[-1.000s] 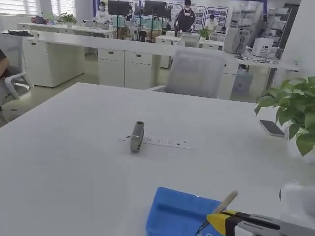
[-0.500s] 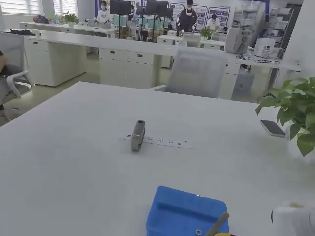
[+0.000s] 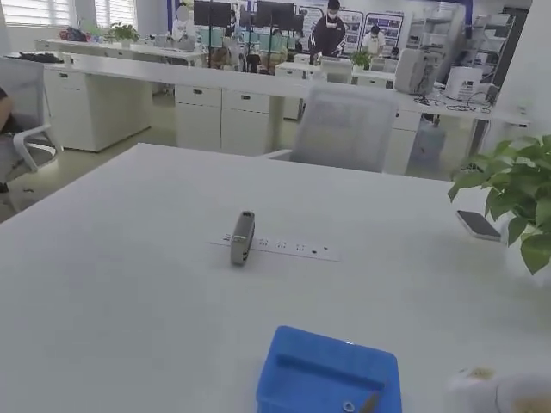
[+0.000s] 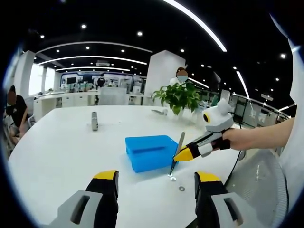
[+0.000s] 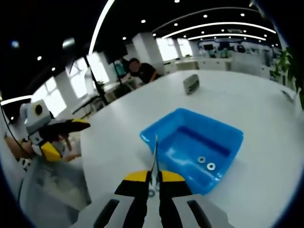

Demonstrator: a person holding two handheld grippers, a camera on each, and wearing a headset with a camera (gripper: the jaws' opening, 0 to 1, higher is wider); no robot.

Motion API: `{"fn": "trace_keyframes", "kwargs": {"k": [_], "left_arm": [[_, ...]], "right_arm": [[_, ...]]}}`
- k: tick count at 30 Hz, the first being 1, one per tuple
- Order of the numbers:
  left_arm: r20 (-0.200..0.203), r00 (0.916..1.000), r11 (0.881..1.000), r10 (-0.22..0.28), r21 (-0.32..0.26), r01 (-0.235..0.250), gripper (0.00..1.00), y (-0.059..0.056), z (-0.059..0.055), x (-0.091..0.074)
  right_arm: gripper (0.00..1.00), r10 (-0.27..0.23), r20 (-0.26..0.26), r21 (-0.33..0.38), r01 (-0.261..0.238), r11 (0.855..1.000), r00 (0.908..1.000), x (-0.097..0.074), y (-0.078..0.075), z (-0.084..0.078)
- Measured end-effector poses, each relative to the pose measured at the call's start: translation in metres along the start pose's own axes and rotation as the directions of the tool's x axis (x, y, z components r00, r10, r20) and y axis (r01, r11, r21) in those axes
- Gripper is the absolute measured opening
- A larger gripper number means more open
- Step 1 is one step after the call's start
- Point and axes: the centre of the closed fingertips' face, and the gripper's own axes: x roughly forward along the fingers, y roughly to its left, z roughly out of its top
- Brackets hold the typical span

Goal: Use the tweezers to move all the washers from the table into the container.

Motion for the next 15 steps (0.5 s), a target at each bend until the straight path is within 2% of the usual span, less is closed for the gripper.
{"fn": "trace_keyframes", "kwargs": {"k": [3, 10, 15], "left_arm": [[-0.003, 1.0000, 1.000, 0.000, 0.001, 0.000, 0.65, -0.0002, -0.0005, 0.0002], [-0.008, 1.0000, 1.000, -0.004, 0.005, 0.004, 0.64, -0.0012, -0.0015, 0.0005], [-0.010, 0.9999, 1.000, -0.003, 0.007, 0.003, 0.64, -0.0015, -0.0019, 0.0005]], "right_arm": [[0.04, -0.011, -0.014, -0.036, 0.011, 0.999, 0.9998, -0.0001, 0.0005, -0.0006], [0.04, -0.013, -0.042, -0.064, 0.010, 0.998, 0.9990, 0.0025, 0.0009, -0.0080], [0.04, -0.013, -0.036, -0.097, 0.009, 0.995, 0.9993, 0.0033, 0.0037, -0.0068]]}}
